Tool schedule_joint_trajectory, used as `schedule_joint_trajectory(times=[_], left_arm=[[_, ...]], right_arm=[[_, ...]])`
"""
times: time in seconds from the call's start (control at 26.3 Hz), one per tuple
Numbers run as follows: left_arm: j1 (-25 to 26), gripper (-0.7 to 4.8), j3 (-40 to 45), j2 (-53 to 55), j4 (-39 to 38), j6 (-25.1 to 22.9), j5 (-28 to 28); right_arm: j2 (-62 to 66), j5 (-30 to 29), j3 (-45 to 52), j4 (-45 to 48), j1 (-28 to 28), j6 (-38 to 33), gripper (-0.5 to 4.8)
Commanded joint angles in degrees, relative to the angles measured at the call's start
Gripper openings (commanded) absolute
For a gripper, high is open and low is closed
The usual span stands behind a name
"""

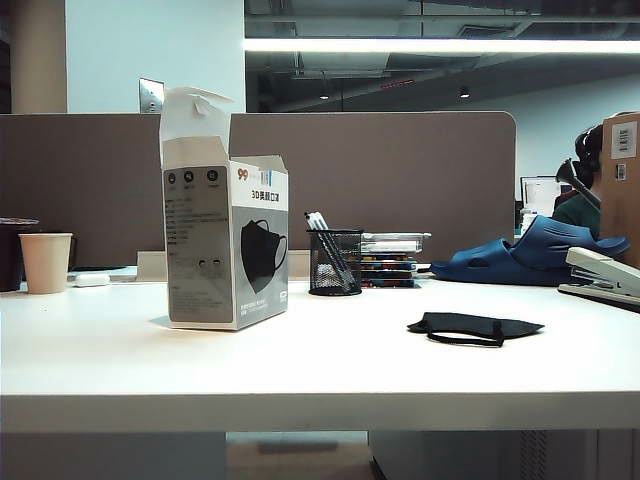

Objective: Put the mask into the mask box.

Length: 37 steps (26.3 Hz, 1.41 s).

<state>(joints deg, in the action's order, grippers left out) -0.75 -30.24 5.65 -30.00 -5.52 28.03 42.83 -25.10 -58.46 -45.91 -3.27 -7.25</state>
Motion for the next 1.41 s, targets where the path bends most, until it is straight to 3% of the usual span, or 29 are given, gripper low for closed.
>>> schedule_joint_trajectory(times=[0.04, 0.19, 0.27, 0.42, 0.53, 0.65, 0.91, 1.41], left_arm=[[0.0, -0.05, -2.0, 3.8, 0.2, -2.1, 1.8], [0.0, -0.05, -4.5, 11.0, 0.3, -3.2, 1.8], [0.0, -0.05, -5.5, 14.7, 0.3, -5.2, 2.8], [0.0, 0.06, -6.8, 19.0, 0.5, -8.0, 4.5], [0.0, 0.27, -7.6, 21.6, 0.6, -8.0, 4.3], [0.0, 0.27, -8.1, 23.5, 1.2, -8.0, 4.3], [0.0, 0.28, -8.1, 25.6, 5.9, -8.0, 4.2], [0.0, 0.3, -8.1, 30.8, 9.6, -8.0, 4.4]], right_arm=[[3.8, -0.8, -2.3, -0.1, 0.0, 0.1, 1.12], [10.8, -2.1, -4.0, 0.0, -0.1, 6.2, 2.09], [14.9, -1.8, -4.0, -0.2, -0.9, 6.7, 3.28], [20.0, 1.9, -4.0, 0.8, -2.1, 9.6, 3.58], [24.1, 7.0, -4.0, 3.0, -3.8, 10.8, 4.73], [29.0, 11.7, -4.0, 6.7, -5.6, 11.6, 4.79], [42.8, 13.9, -4.9, 18.1, -8.7, 12.5, 4.79], [58.8, 15.8, -10.4, 21.7, -11.8, 18.1, 4.79]])
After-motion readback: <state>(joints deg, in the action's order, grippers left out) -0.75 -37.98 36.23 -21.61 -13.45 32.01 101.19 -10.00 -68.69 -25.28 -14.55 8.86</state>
